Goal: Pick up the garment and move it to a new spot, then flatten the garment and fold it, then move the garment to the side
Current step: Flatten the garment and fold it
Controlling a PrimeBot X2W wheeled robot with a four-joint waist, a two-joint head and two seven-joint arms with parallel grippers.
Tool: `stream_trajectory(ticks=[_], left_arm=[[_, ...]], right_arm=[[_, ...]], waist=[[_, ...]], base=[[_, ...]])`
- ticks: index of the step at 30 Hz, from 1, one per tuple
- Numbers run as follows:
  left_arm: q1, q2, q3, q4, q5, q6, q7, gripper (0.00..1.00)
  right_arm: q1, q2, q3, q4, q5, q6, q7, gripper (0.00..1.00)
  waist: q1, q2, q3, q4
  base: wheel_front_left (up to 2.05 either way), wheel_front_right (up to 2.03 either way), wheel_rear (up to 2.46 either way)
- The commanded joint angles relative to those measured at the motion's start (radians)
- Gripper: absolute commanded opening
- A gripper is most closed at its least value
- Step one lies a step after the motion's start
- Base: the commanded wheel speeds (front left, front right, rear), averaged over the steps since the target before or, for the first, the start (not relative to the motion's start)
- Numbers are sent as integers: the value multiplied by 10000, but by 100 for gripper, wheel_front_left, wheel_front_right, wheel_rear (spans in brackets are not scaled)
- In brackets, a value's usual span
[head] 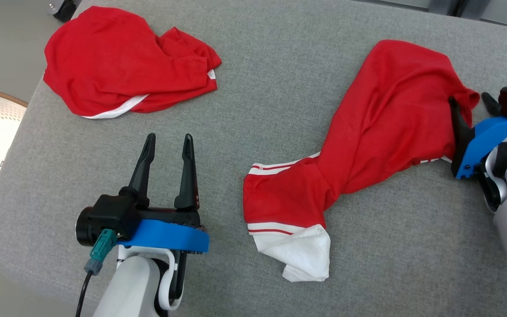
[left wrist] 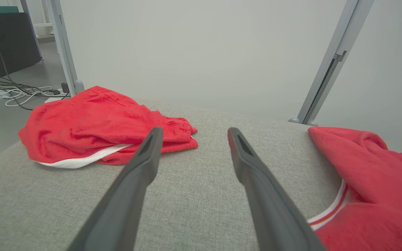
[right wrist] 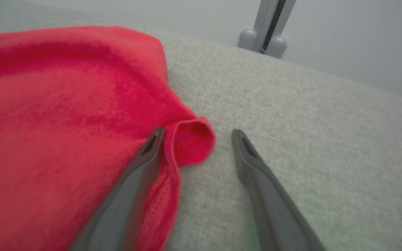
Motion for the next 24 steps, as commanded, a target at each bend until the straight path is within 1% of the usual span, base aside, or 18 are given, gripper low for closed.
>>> stream_trajectory(ticks=[1, 3, 7, 9, 13, 18, 21, 24], left_arm=[[-165, -14, -38, 30, -50, 36, -51, 100], [-153, -17, -18, 48, -62, 80, -51, 100], [41, -14, 97, 128, 9, 82, -51, 100], [92, -12, 146, 143, 29, 58, -51, 100], [289, -13, 350, 215, 169, 15, -51, 100], [591, -11, 665, 305, 405, -80, -51, 100], [788, -10, 887, 335, 522, -140, -51, 100], [1030, -11, 1089, 361, 639, -179, -49, 100]], right_arm=[[10, 139, 155, 335, 107, 8, -43, 0], [-90, 176, 297, 526, 218, 7, -250, 0], [-141, 259, 712, 521, 448, 5, -947, 0], [-114, 275, 829, 493, 531, 5, -1063, 0], [67, 329, 1400, 71, 932, 5, -1498, 0], [446, 224, 2119, -1134, 1509, 5, -1737, 0], [773, 49, 2531, -2215, 1853, 5, -1765, 0], [1148, -169, 2815, -3466, 2166, 5, -1553, 0]], waist=[[-2, 0, -6, -2], [-2, 0, -49, -56], [-2, 0, -275, -296], [-2, 0, -337, -369], [-2, 0, -752, -801], [-2, 0, -1340, -1405], [-2, 0, -1704, -1720], [-2, 0, -2059, -2020]], base=[[0, 0, 0], [0, 0, 0], [0, 0, 0], [0, 0, 0], [0, 0, 0], [0, 0, 0], [0, 0, 0], [0, 0, 0]])
